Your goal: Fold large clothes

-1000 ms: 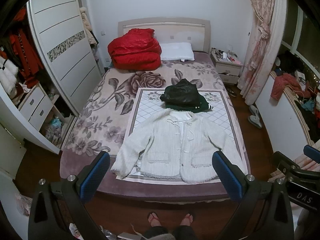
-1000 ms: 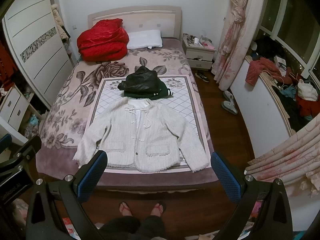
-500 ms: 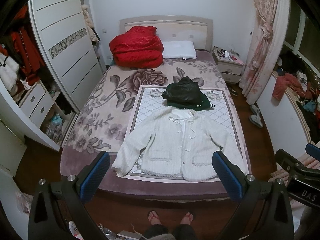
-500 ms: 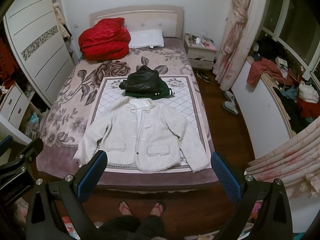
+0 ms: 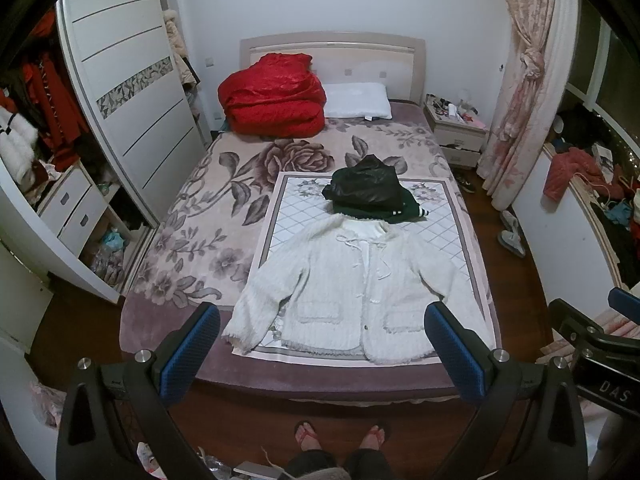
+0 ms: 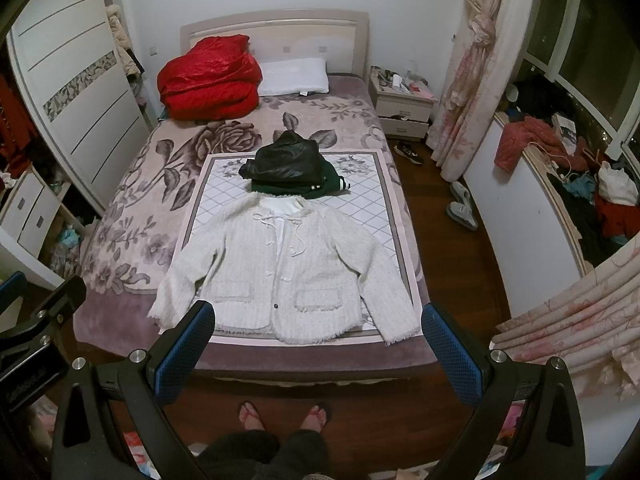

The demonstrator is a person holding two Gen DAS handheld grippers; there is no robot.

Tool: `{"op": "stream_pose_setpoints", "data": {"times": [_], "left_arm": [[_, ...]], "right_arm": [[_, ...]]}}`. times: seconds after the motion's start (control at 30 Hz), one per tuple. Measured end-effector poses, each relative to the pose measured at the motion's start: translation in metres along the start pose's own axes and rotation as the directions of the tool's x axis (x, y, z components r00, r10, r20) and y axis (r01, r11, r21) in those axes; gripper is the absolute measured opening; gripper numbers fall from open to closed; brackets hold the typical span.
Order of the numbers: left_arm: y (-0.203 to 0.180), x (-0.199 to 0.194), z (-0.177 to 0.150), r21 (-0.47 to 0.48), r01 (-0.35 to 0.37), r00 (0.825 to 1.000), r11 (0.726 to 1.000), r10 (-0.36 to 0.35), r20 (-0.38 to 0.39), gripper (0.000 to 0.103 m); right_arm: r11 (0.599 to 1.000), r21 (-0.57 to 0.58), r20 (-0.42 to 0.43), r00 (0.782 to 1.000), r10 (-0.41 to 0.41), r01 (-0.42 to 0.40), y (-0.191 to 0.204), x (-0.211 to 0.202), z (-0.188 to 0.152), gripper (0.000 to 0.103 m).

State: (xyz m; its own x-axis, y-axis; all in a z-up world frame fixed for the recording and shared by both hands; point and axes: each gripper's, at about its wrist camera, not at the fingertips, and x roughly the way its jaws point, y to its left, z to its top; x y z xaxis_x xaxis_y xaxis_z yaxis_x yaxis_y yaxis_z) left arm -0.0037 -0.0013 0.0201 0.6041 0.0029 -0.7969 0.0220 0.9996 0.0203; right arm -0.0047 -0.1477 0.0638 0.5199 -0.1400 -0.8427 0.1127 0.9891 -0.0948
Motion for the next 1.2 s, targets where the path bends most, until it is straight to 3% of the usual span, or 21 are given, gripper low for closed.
{"op": "stream_pose_setpoints", "data": {"times": [1.2], "left_arm": [[-0.0017, 0.0015, 0.0001, 0.000, -0.005, 1.000, 1.000, 0.005, 0.007, 0.103]], "right_arm": [[1.000, 0.005, 0.000, 1.000, 0.003, -0.003, 0.0010, 0.0003, -0.0005, 0.103]]}}
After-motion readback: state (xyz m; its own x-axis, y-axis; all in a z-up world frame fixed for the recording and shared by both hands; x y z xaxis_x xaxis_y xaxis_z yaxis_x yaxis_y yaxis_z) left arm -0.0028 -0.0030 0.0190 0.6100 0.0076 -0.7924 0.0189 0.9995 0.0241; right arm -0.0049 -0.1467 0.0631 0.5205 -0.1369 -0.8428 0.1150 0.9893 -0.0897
